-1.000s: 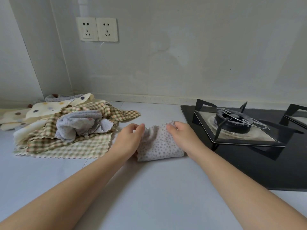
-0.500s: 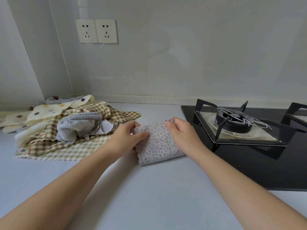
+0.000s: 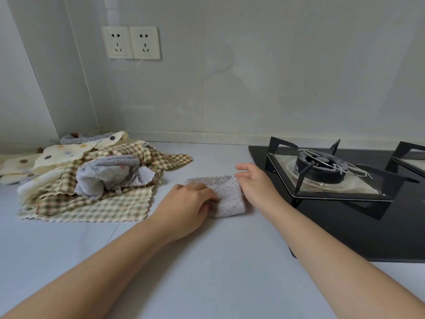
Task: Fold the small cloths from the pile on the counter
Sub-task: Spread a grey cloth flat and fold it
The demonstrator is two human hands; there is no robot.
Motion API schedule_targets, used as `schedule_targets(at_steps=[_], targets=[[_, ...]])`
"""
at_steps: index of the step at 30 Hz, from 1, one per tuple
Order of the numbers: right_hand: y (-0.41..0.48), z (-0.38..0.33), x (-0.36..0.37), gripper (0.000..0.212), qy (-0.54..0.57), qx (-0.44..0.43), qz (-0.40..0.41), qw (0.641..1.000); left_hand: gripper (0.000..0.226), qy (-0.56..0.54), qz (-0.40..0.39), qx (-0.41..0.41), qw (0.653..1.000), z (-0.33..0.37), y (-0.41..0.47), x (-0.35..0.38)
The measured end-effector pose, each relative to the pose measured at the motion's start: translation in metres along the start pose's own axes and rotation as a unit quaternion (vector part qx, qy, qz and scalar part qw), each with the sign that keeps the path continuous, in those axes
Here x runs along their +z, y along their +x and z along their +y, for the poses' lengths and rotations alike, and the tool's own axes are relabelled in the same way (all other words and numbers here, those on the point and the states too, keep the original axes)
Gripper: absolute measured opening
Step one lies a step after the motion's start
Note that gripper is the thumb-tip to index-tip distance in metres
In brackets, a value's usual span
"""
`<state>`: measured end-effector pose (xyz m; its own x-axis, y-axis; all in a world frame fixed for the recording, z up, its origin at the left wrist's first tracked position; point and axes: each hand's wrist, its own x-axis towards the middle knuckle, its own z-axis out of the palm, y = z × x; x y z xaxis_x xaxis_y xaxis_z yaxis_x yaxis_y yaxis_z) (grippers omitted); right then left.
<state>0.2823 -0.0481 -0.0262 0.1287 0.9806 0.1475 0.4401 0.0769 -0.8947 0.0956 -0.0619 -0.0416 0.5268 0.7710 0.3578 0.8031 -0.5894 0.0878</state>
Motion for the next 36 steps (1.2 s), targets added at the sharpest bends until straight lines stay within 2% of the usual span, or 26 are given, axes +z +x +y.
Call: schedule_targets(at_steps=[2, 4, 6, 8, 10, 13, 16, 18, 21, 24, 28, 31, 36], targets=[[0.000, -0.003, 0.001, 0.032, 0.071, 0.040, -0.022, 0.996, 0.050, 0.024, 0.045, -0.013, 0.999, -0.004, -0.001, -0.003], [0.001, -0.006, 0.001, 0.033, 0.099, 0.055, -0.036, 0.993, 0.045, 0.014, 0.059, 0.020, 0.998, 0.000, -0.001, -0.007], [0.001, -0.003, -0.001, 0.035, 0.054, 0.030, -0.040, 0.997, 0.041, 0.007, 0.016, 0.062, 0.998, 0.004, -0.002, -0.008], [0.001, 0.001, -0.006, 0.037, -0.052, -0.024, -0.036, 0.998, 0.040, 0.009, -0.021, 0.078, 0.997, 0.002, -0.002, -0.009], [0.001, 0.005, -0.010, 0.043, -0.153, -0.095, -0.044, 0.983, 0.029, 0.001, -0.003, 0.067, 0.998, -0.004, -0.003, -0.012], [-0.003, 0.001, -0.015, 0.051, -0.199, -0.200, -0.141, 0.949, 0.033, 0.037, 0.026, 0.063, 0.997, -0.006, -0.005, -0.012], [-0.010, -0.002, -0.012, 0.050, -0.197, -0.204, -0.227, 0.932, 0.024, 0.022, 0.052, 0.051, 0.997, -0.006, -0.006, -0.007], [-0.009, 0.001, -0.006, 0.038, -0.229, -0.224, -0.209, 0.924, 0.023, 0.018, 0.086, 0.031, 0.996, -0.009, -0.005, -0.006], [-0.003, 0.004, 0.003, 0.022, -0.288, -0.260, -0.132, 0.912, 0.020, 0.056, 0.125, 0.021, 0.990, -0.011, -0.004, -0.005], [-0.001, 0.002, 0.003, 0.020, -0.301, -0.273, -0.042, 0.913, 0.018, 0.112, 0.136, -0.025, 0.984, -0.012, -0.003, -0.004], [-0.003, 0.000, 0.000, 0.017, -0.274, -0.284, 0.046, 0.918, 0.031, 0.176, 0.135, -0.053, 0.974, -0.014, -0.003, -0.005], [0.000, -0.001, -0.002, 0.019, -0.311, -0.291, 0.052, 0.904, 0.030, 0.196, 0.144, -0.048, 0.969, -0.019, -0.003, -0.004], [0.002, -0.003, -0.006, 0.016, -0.362, -0.349, -0.018, 0.864, 0.029, 0.148, 0.123, -0.028, 0.981, -0.025, -0.004, 0.002]])
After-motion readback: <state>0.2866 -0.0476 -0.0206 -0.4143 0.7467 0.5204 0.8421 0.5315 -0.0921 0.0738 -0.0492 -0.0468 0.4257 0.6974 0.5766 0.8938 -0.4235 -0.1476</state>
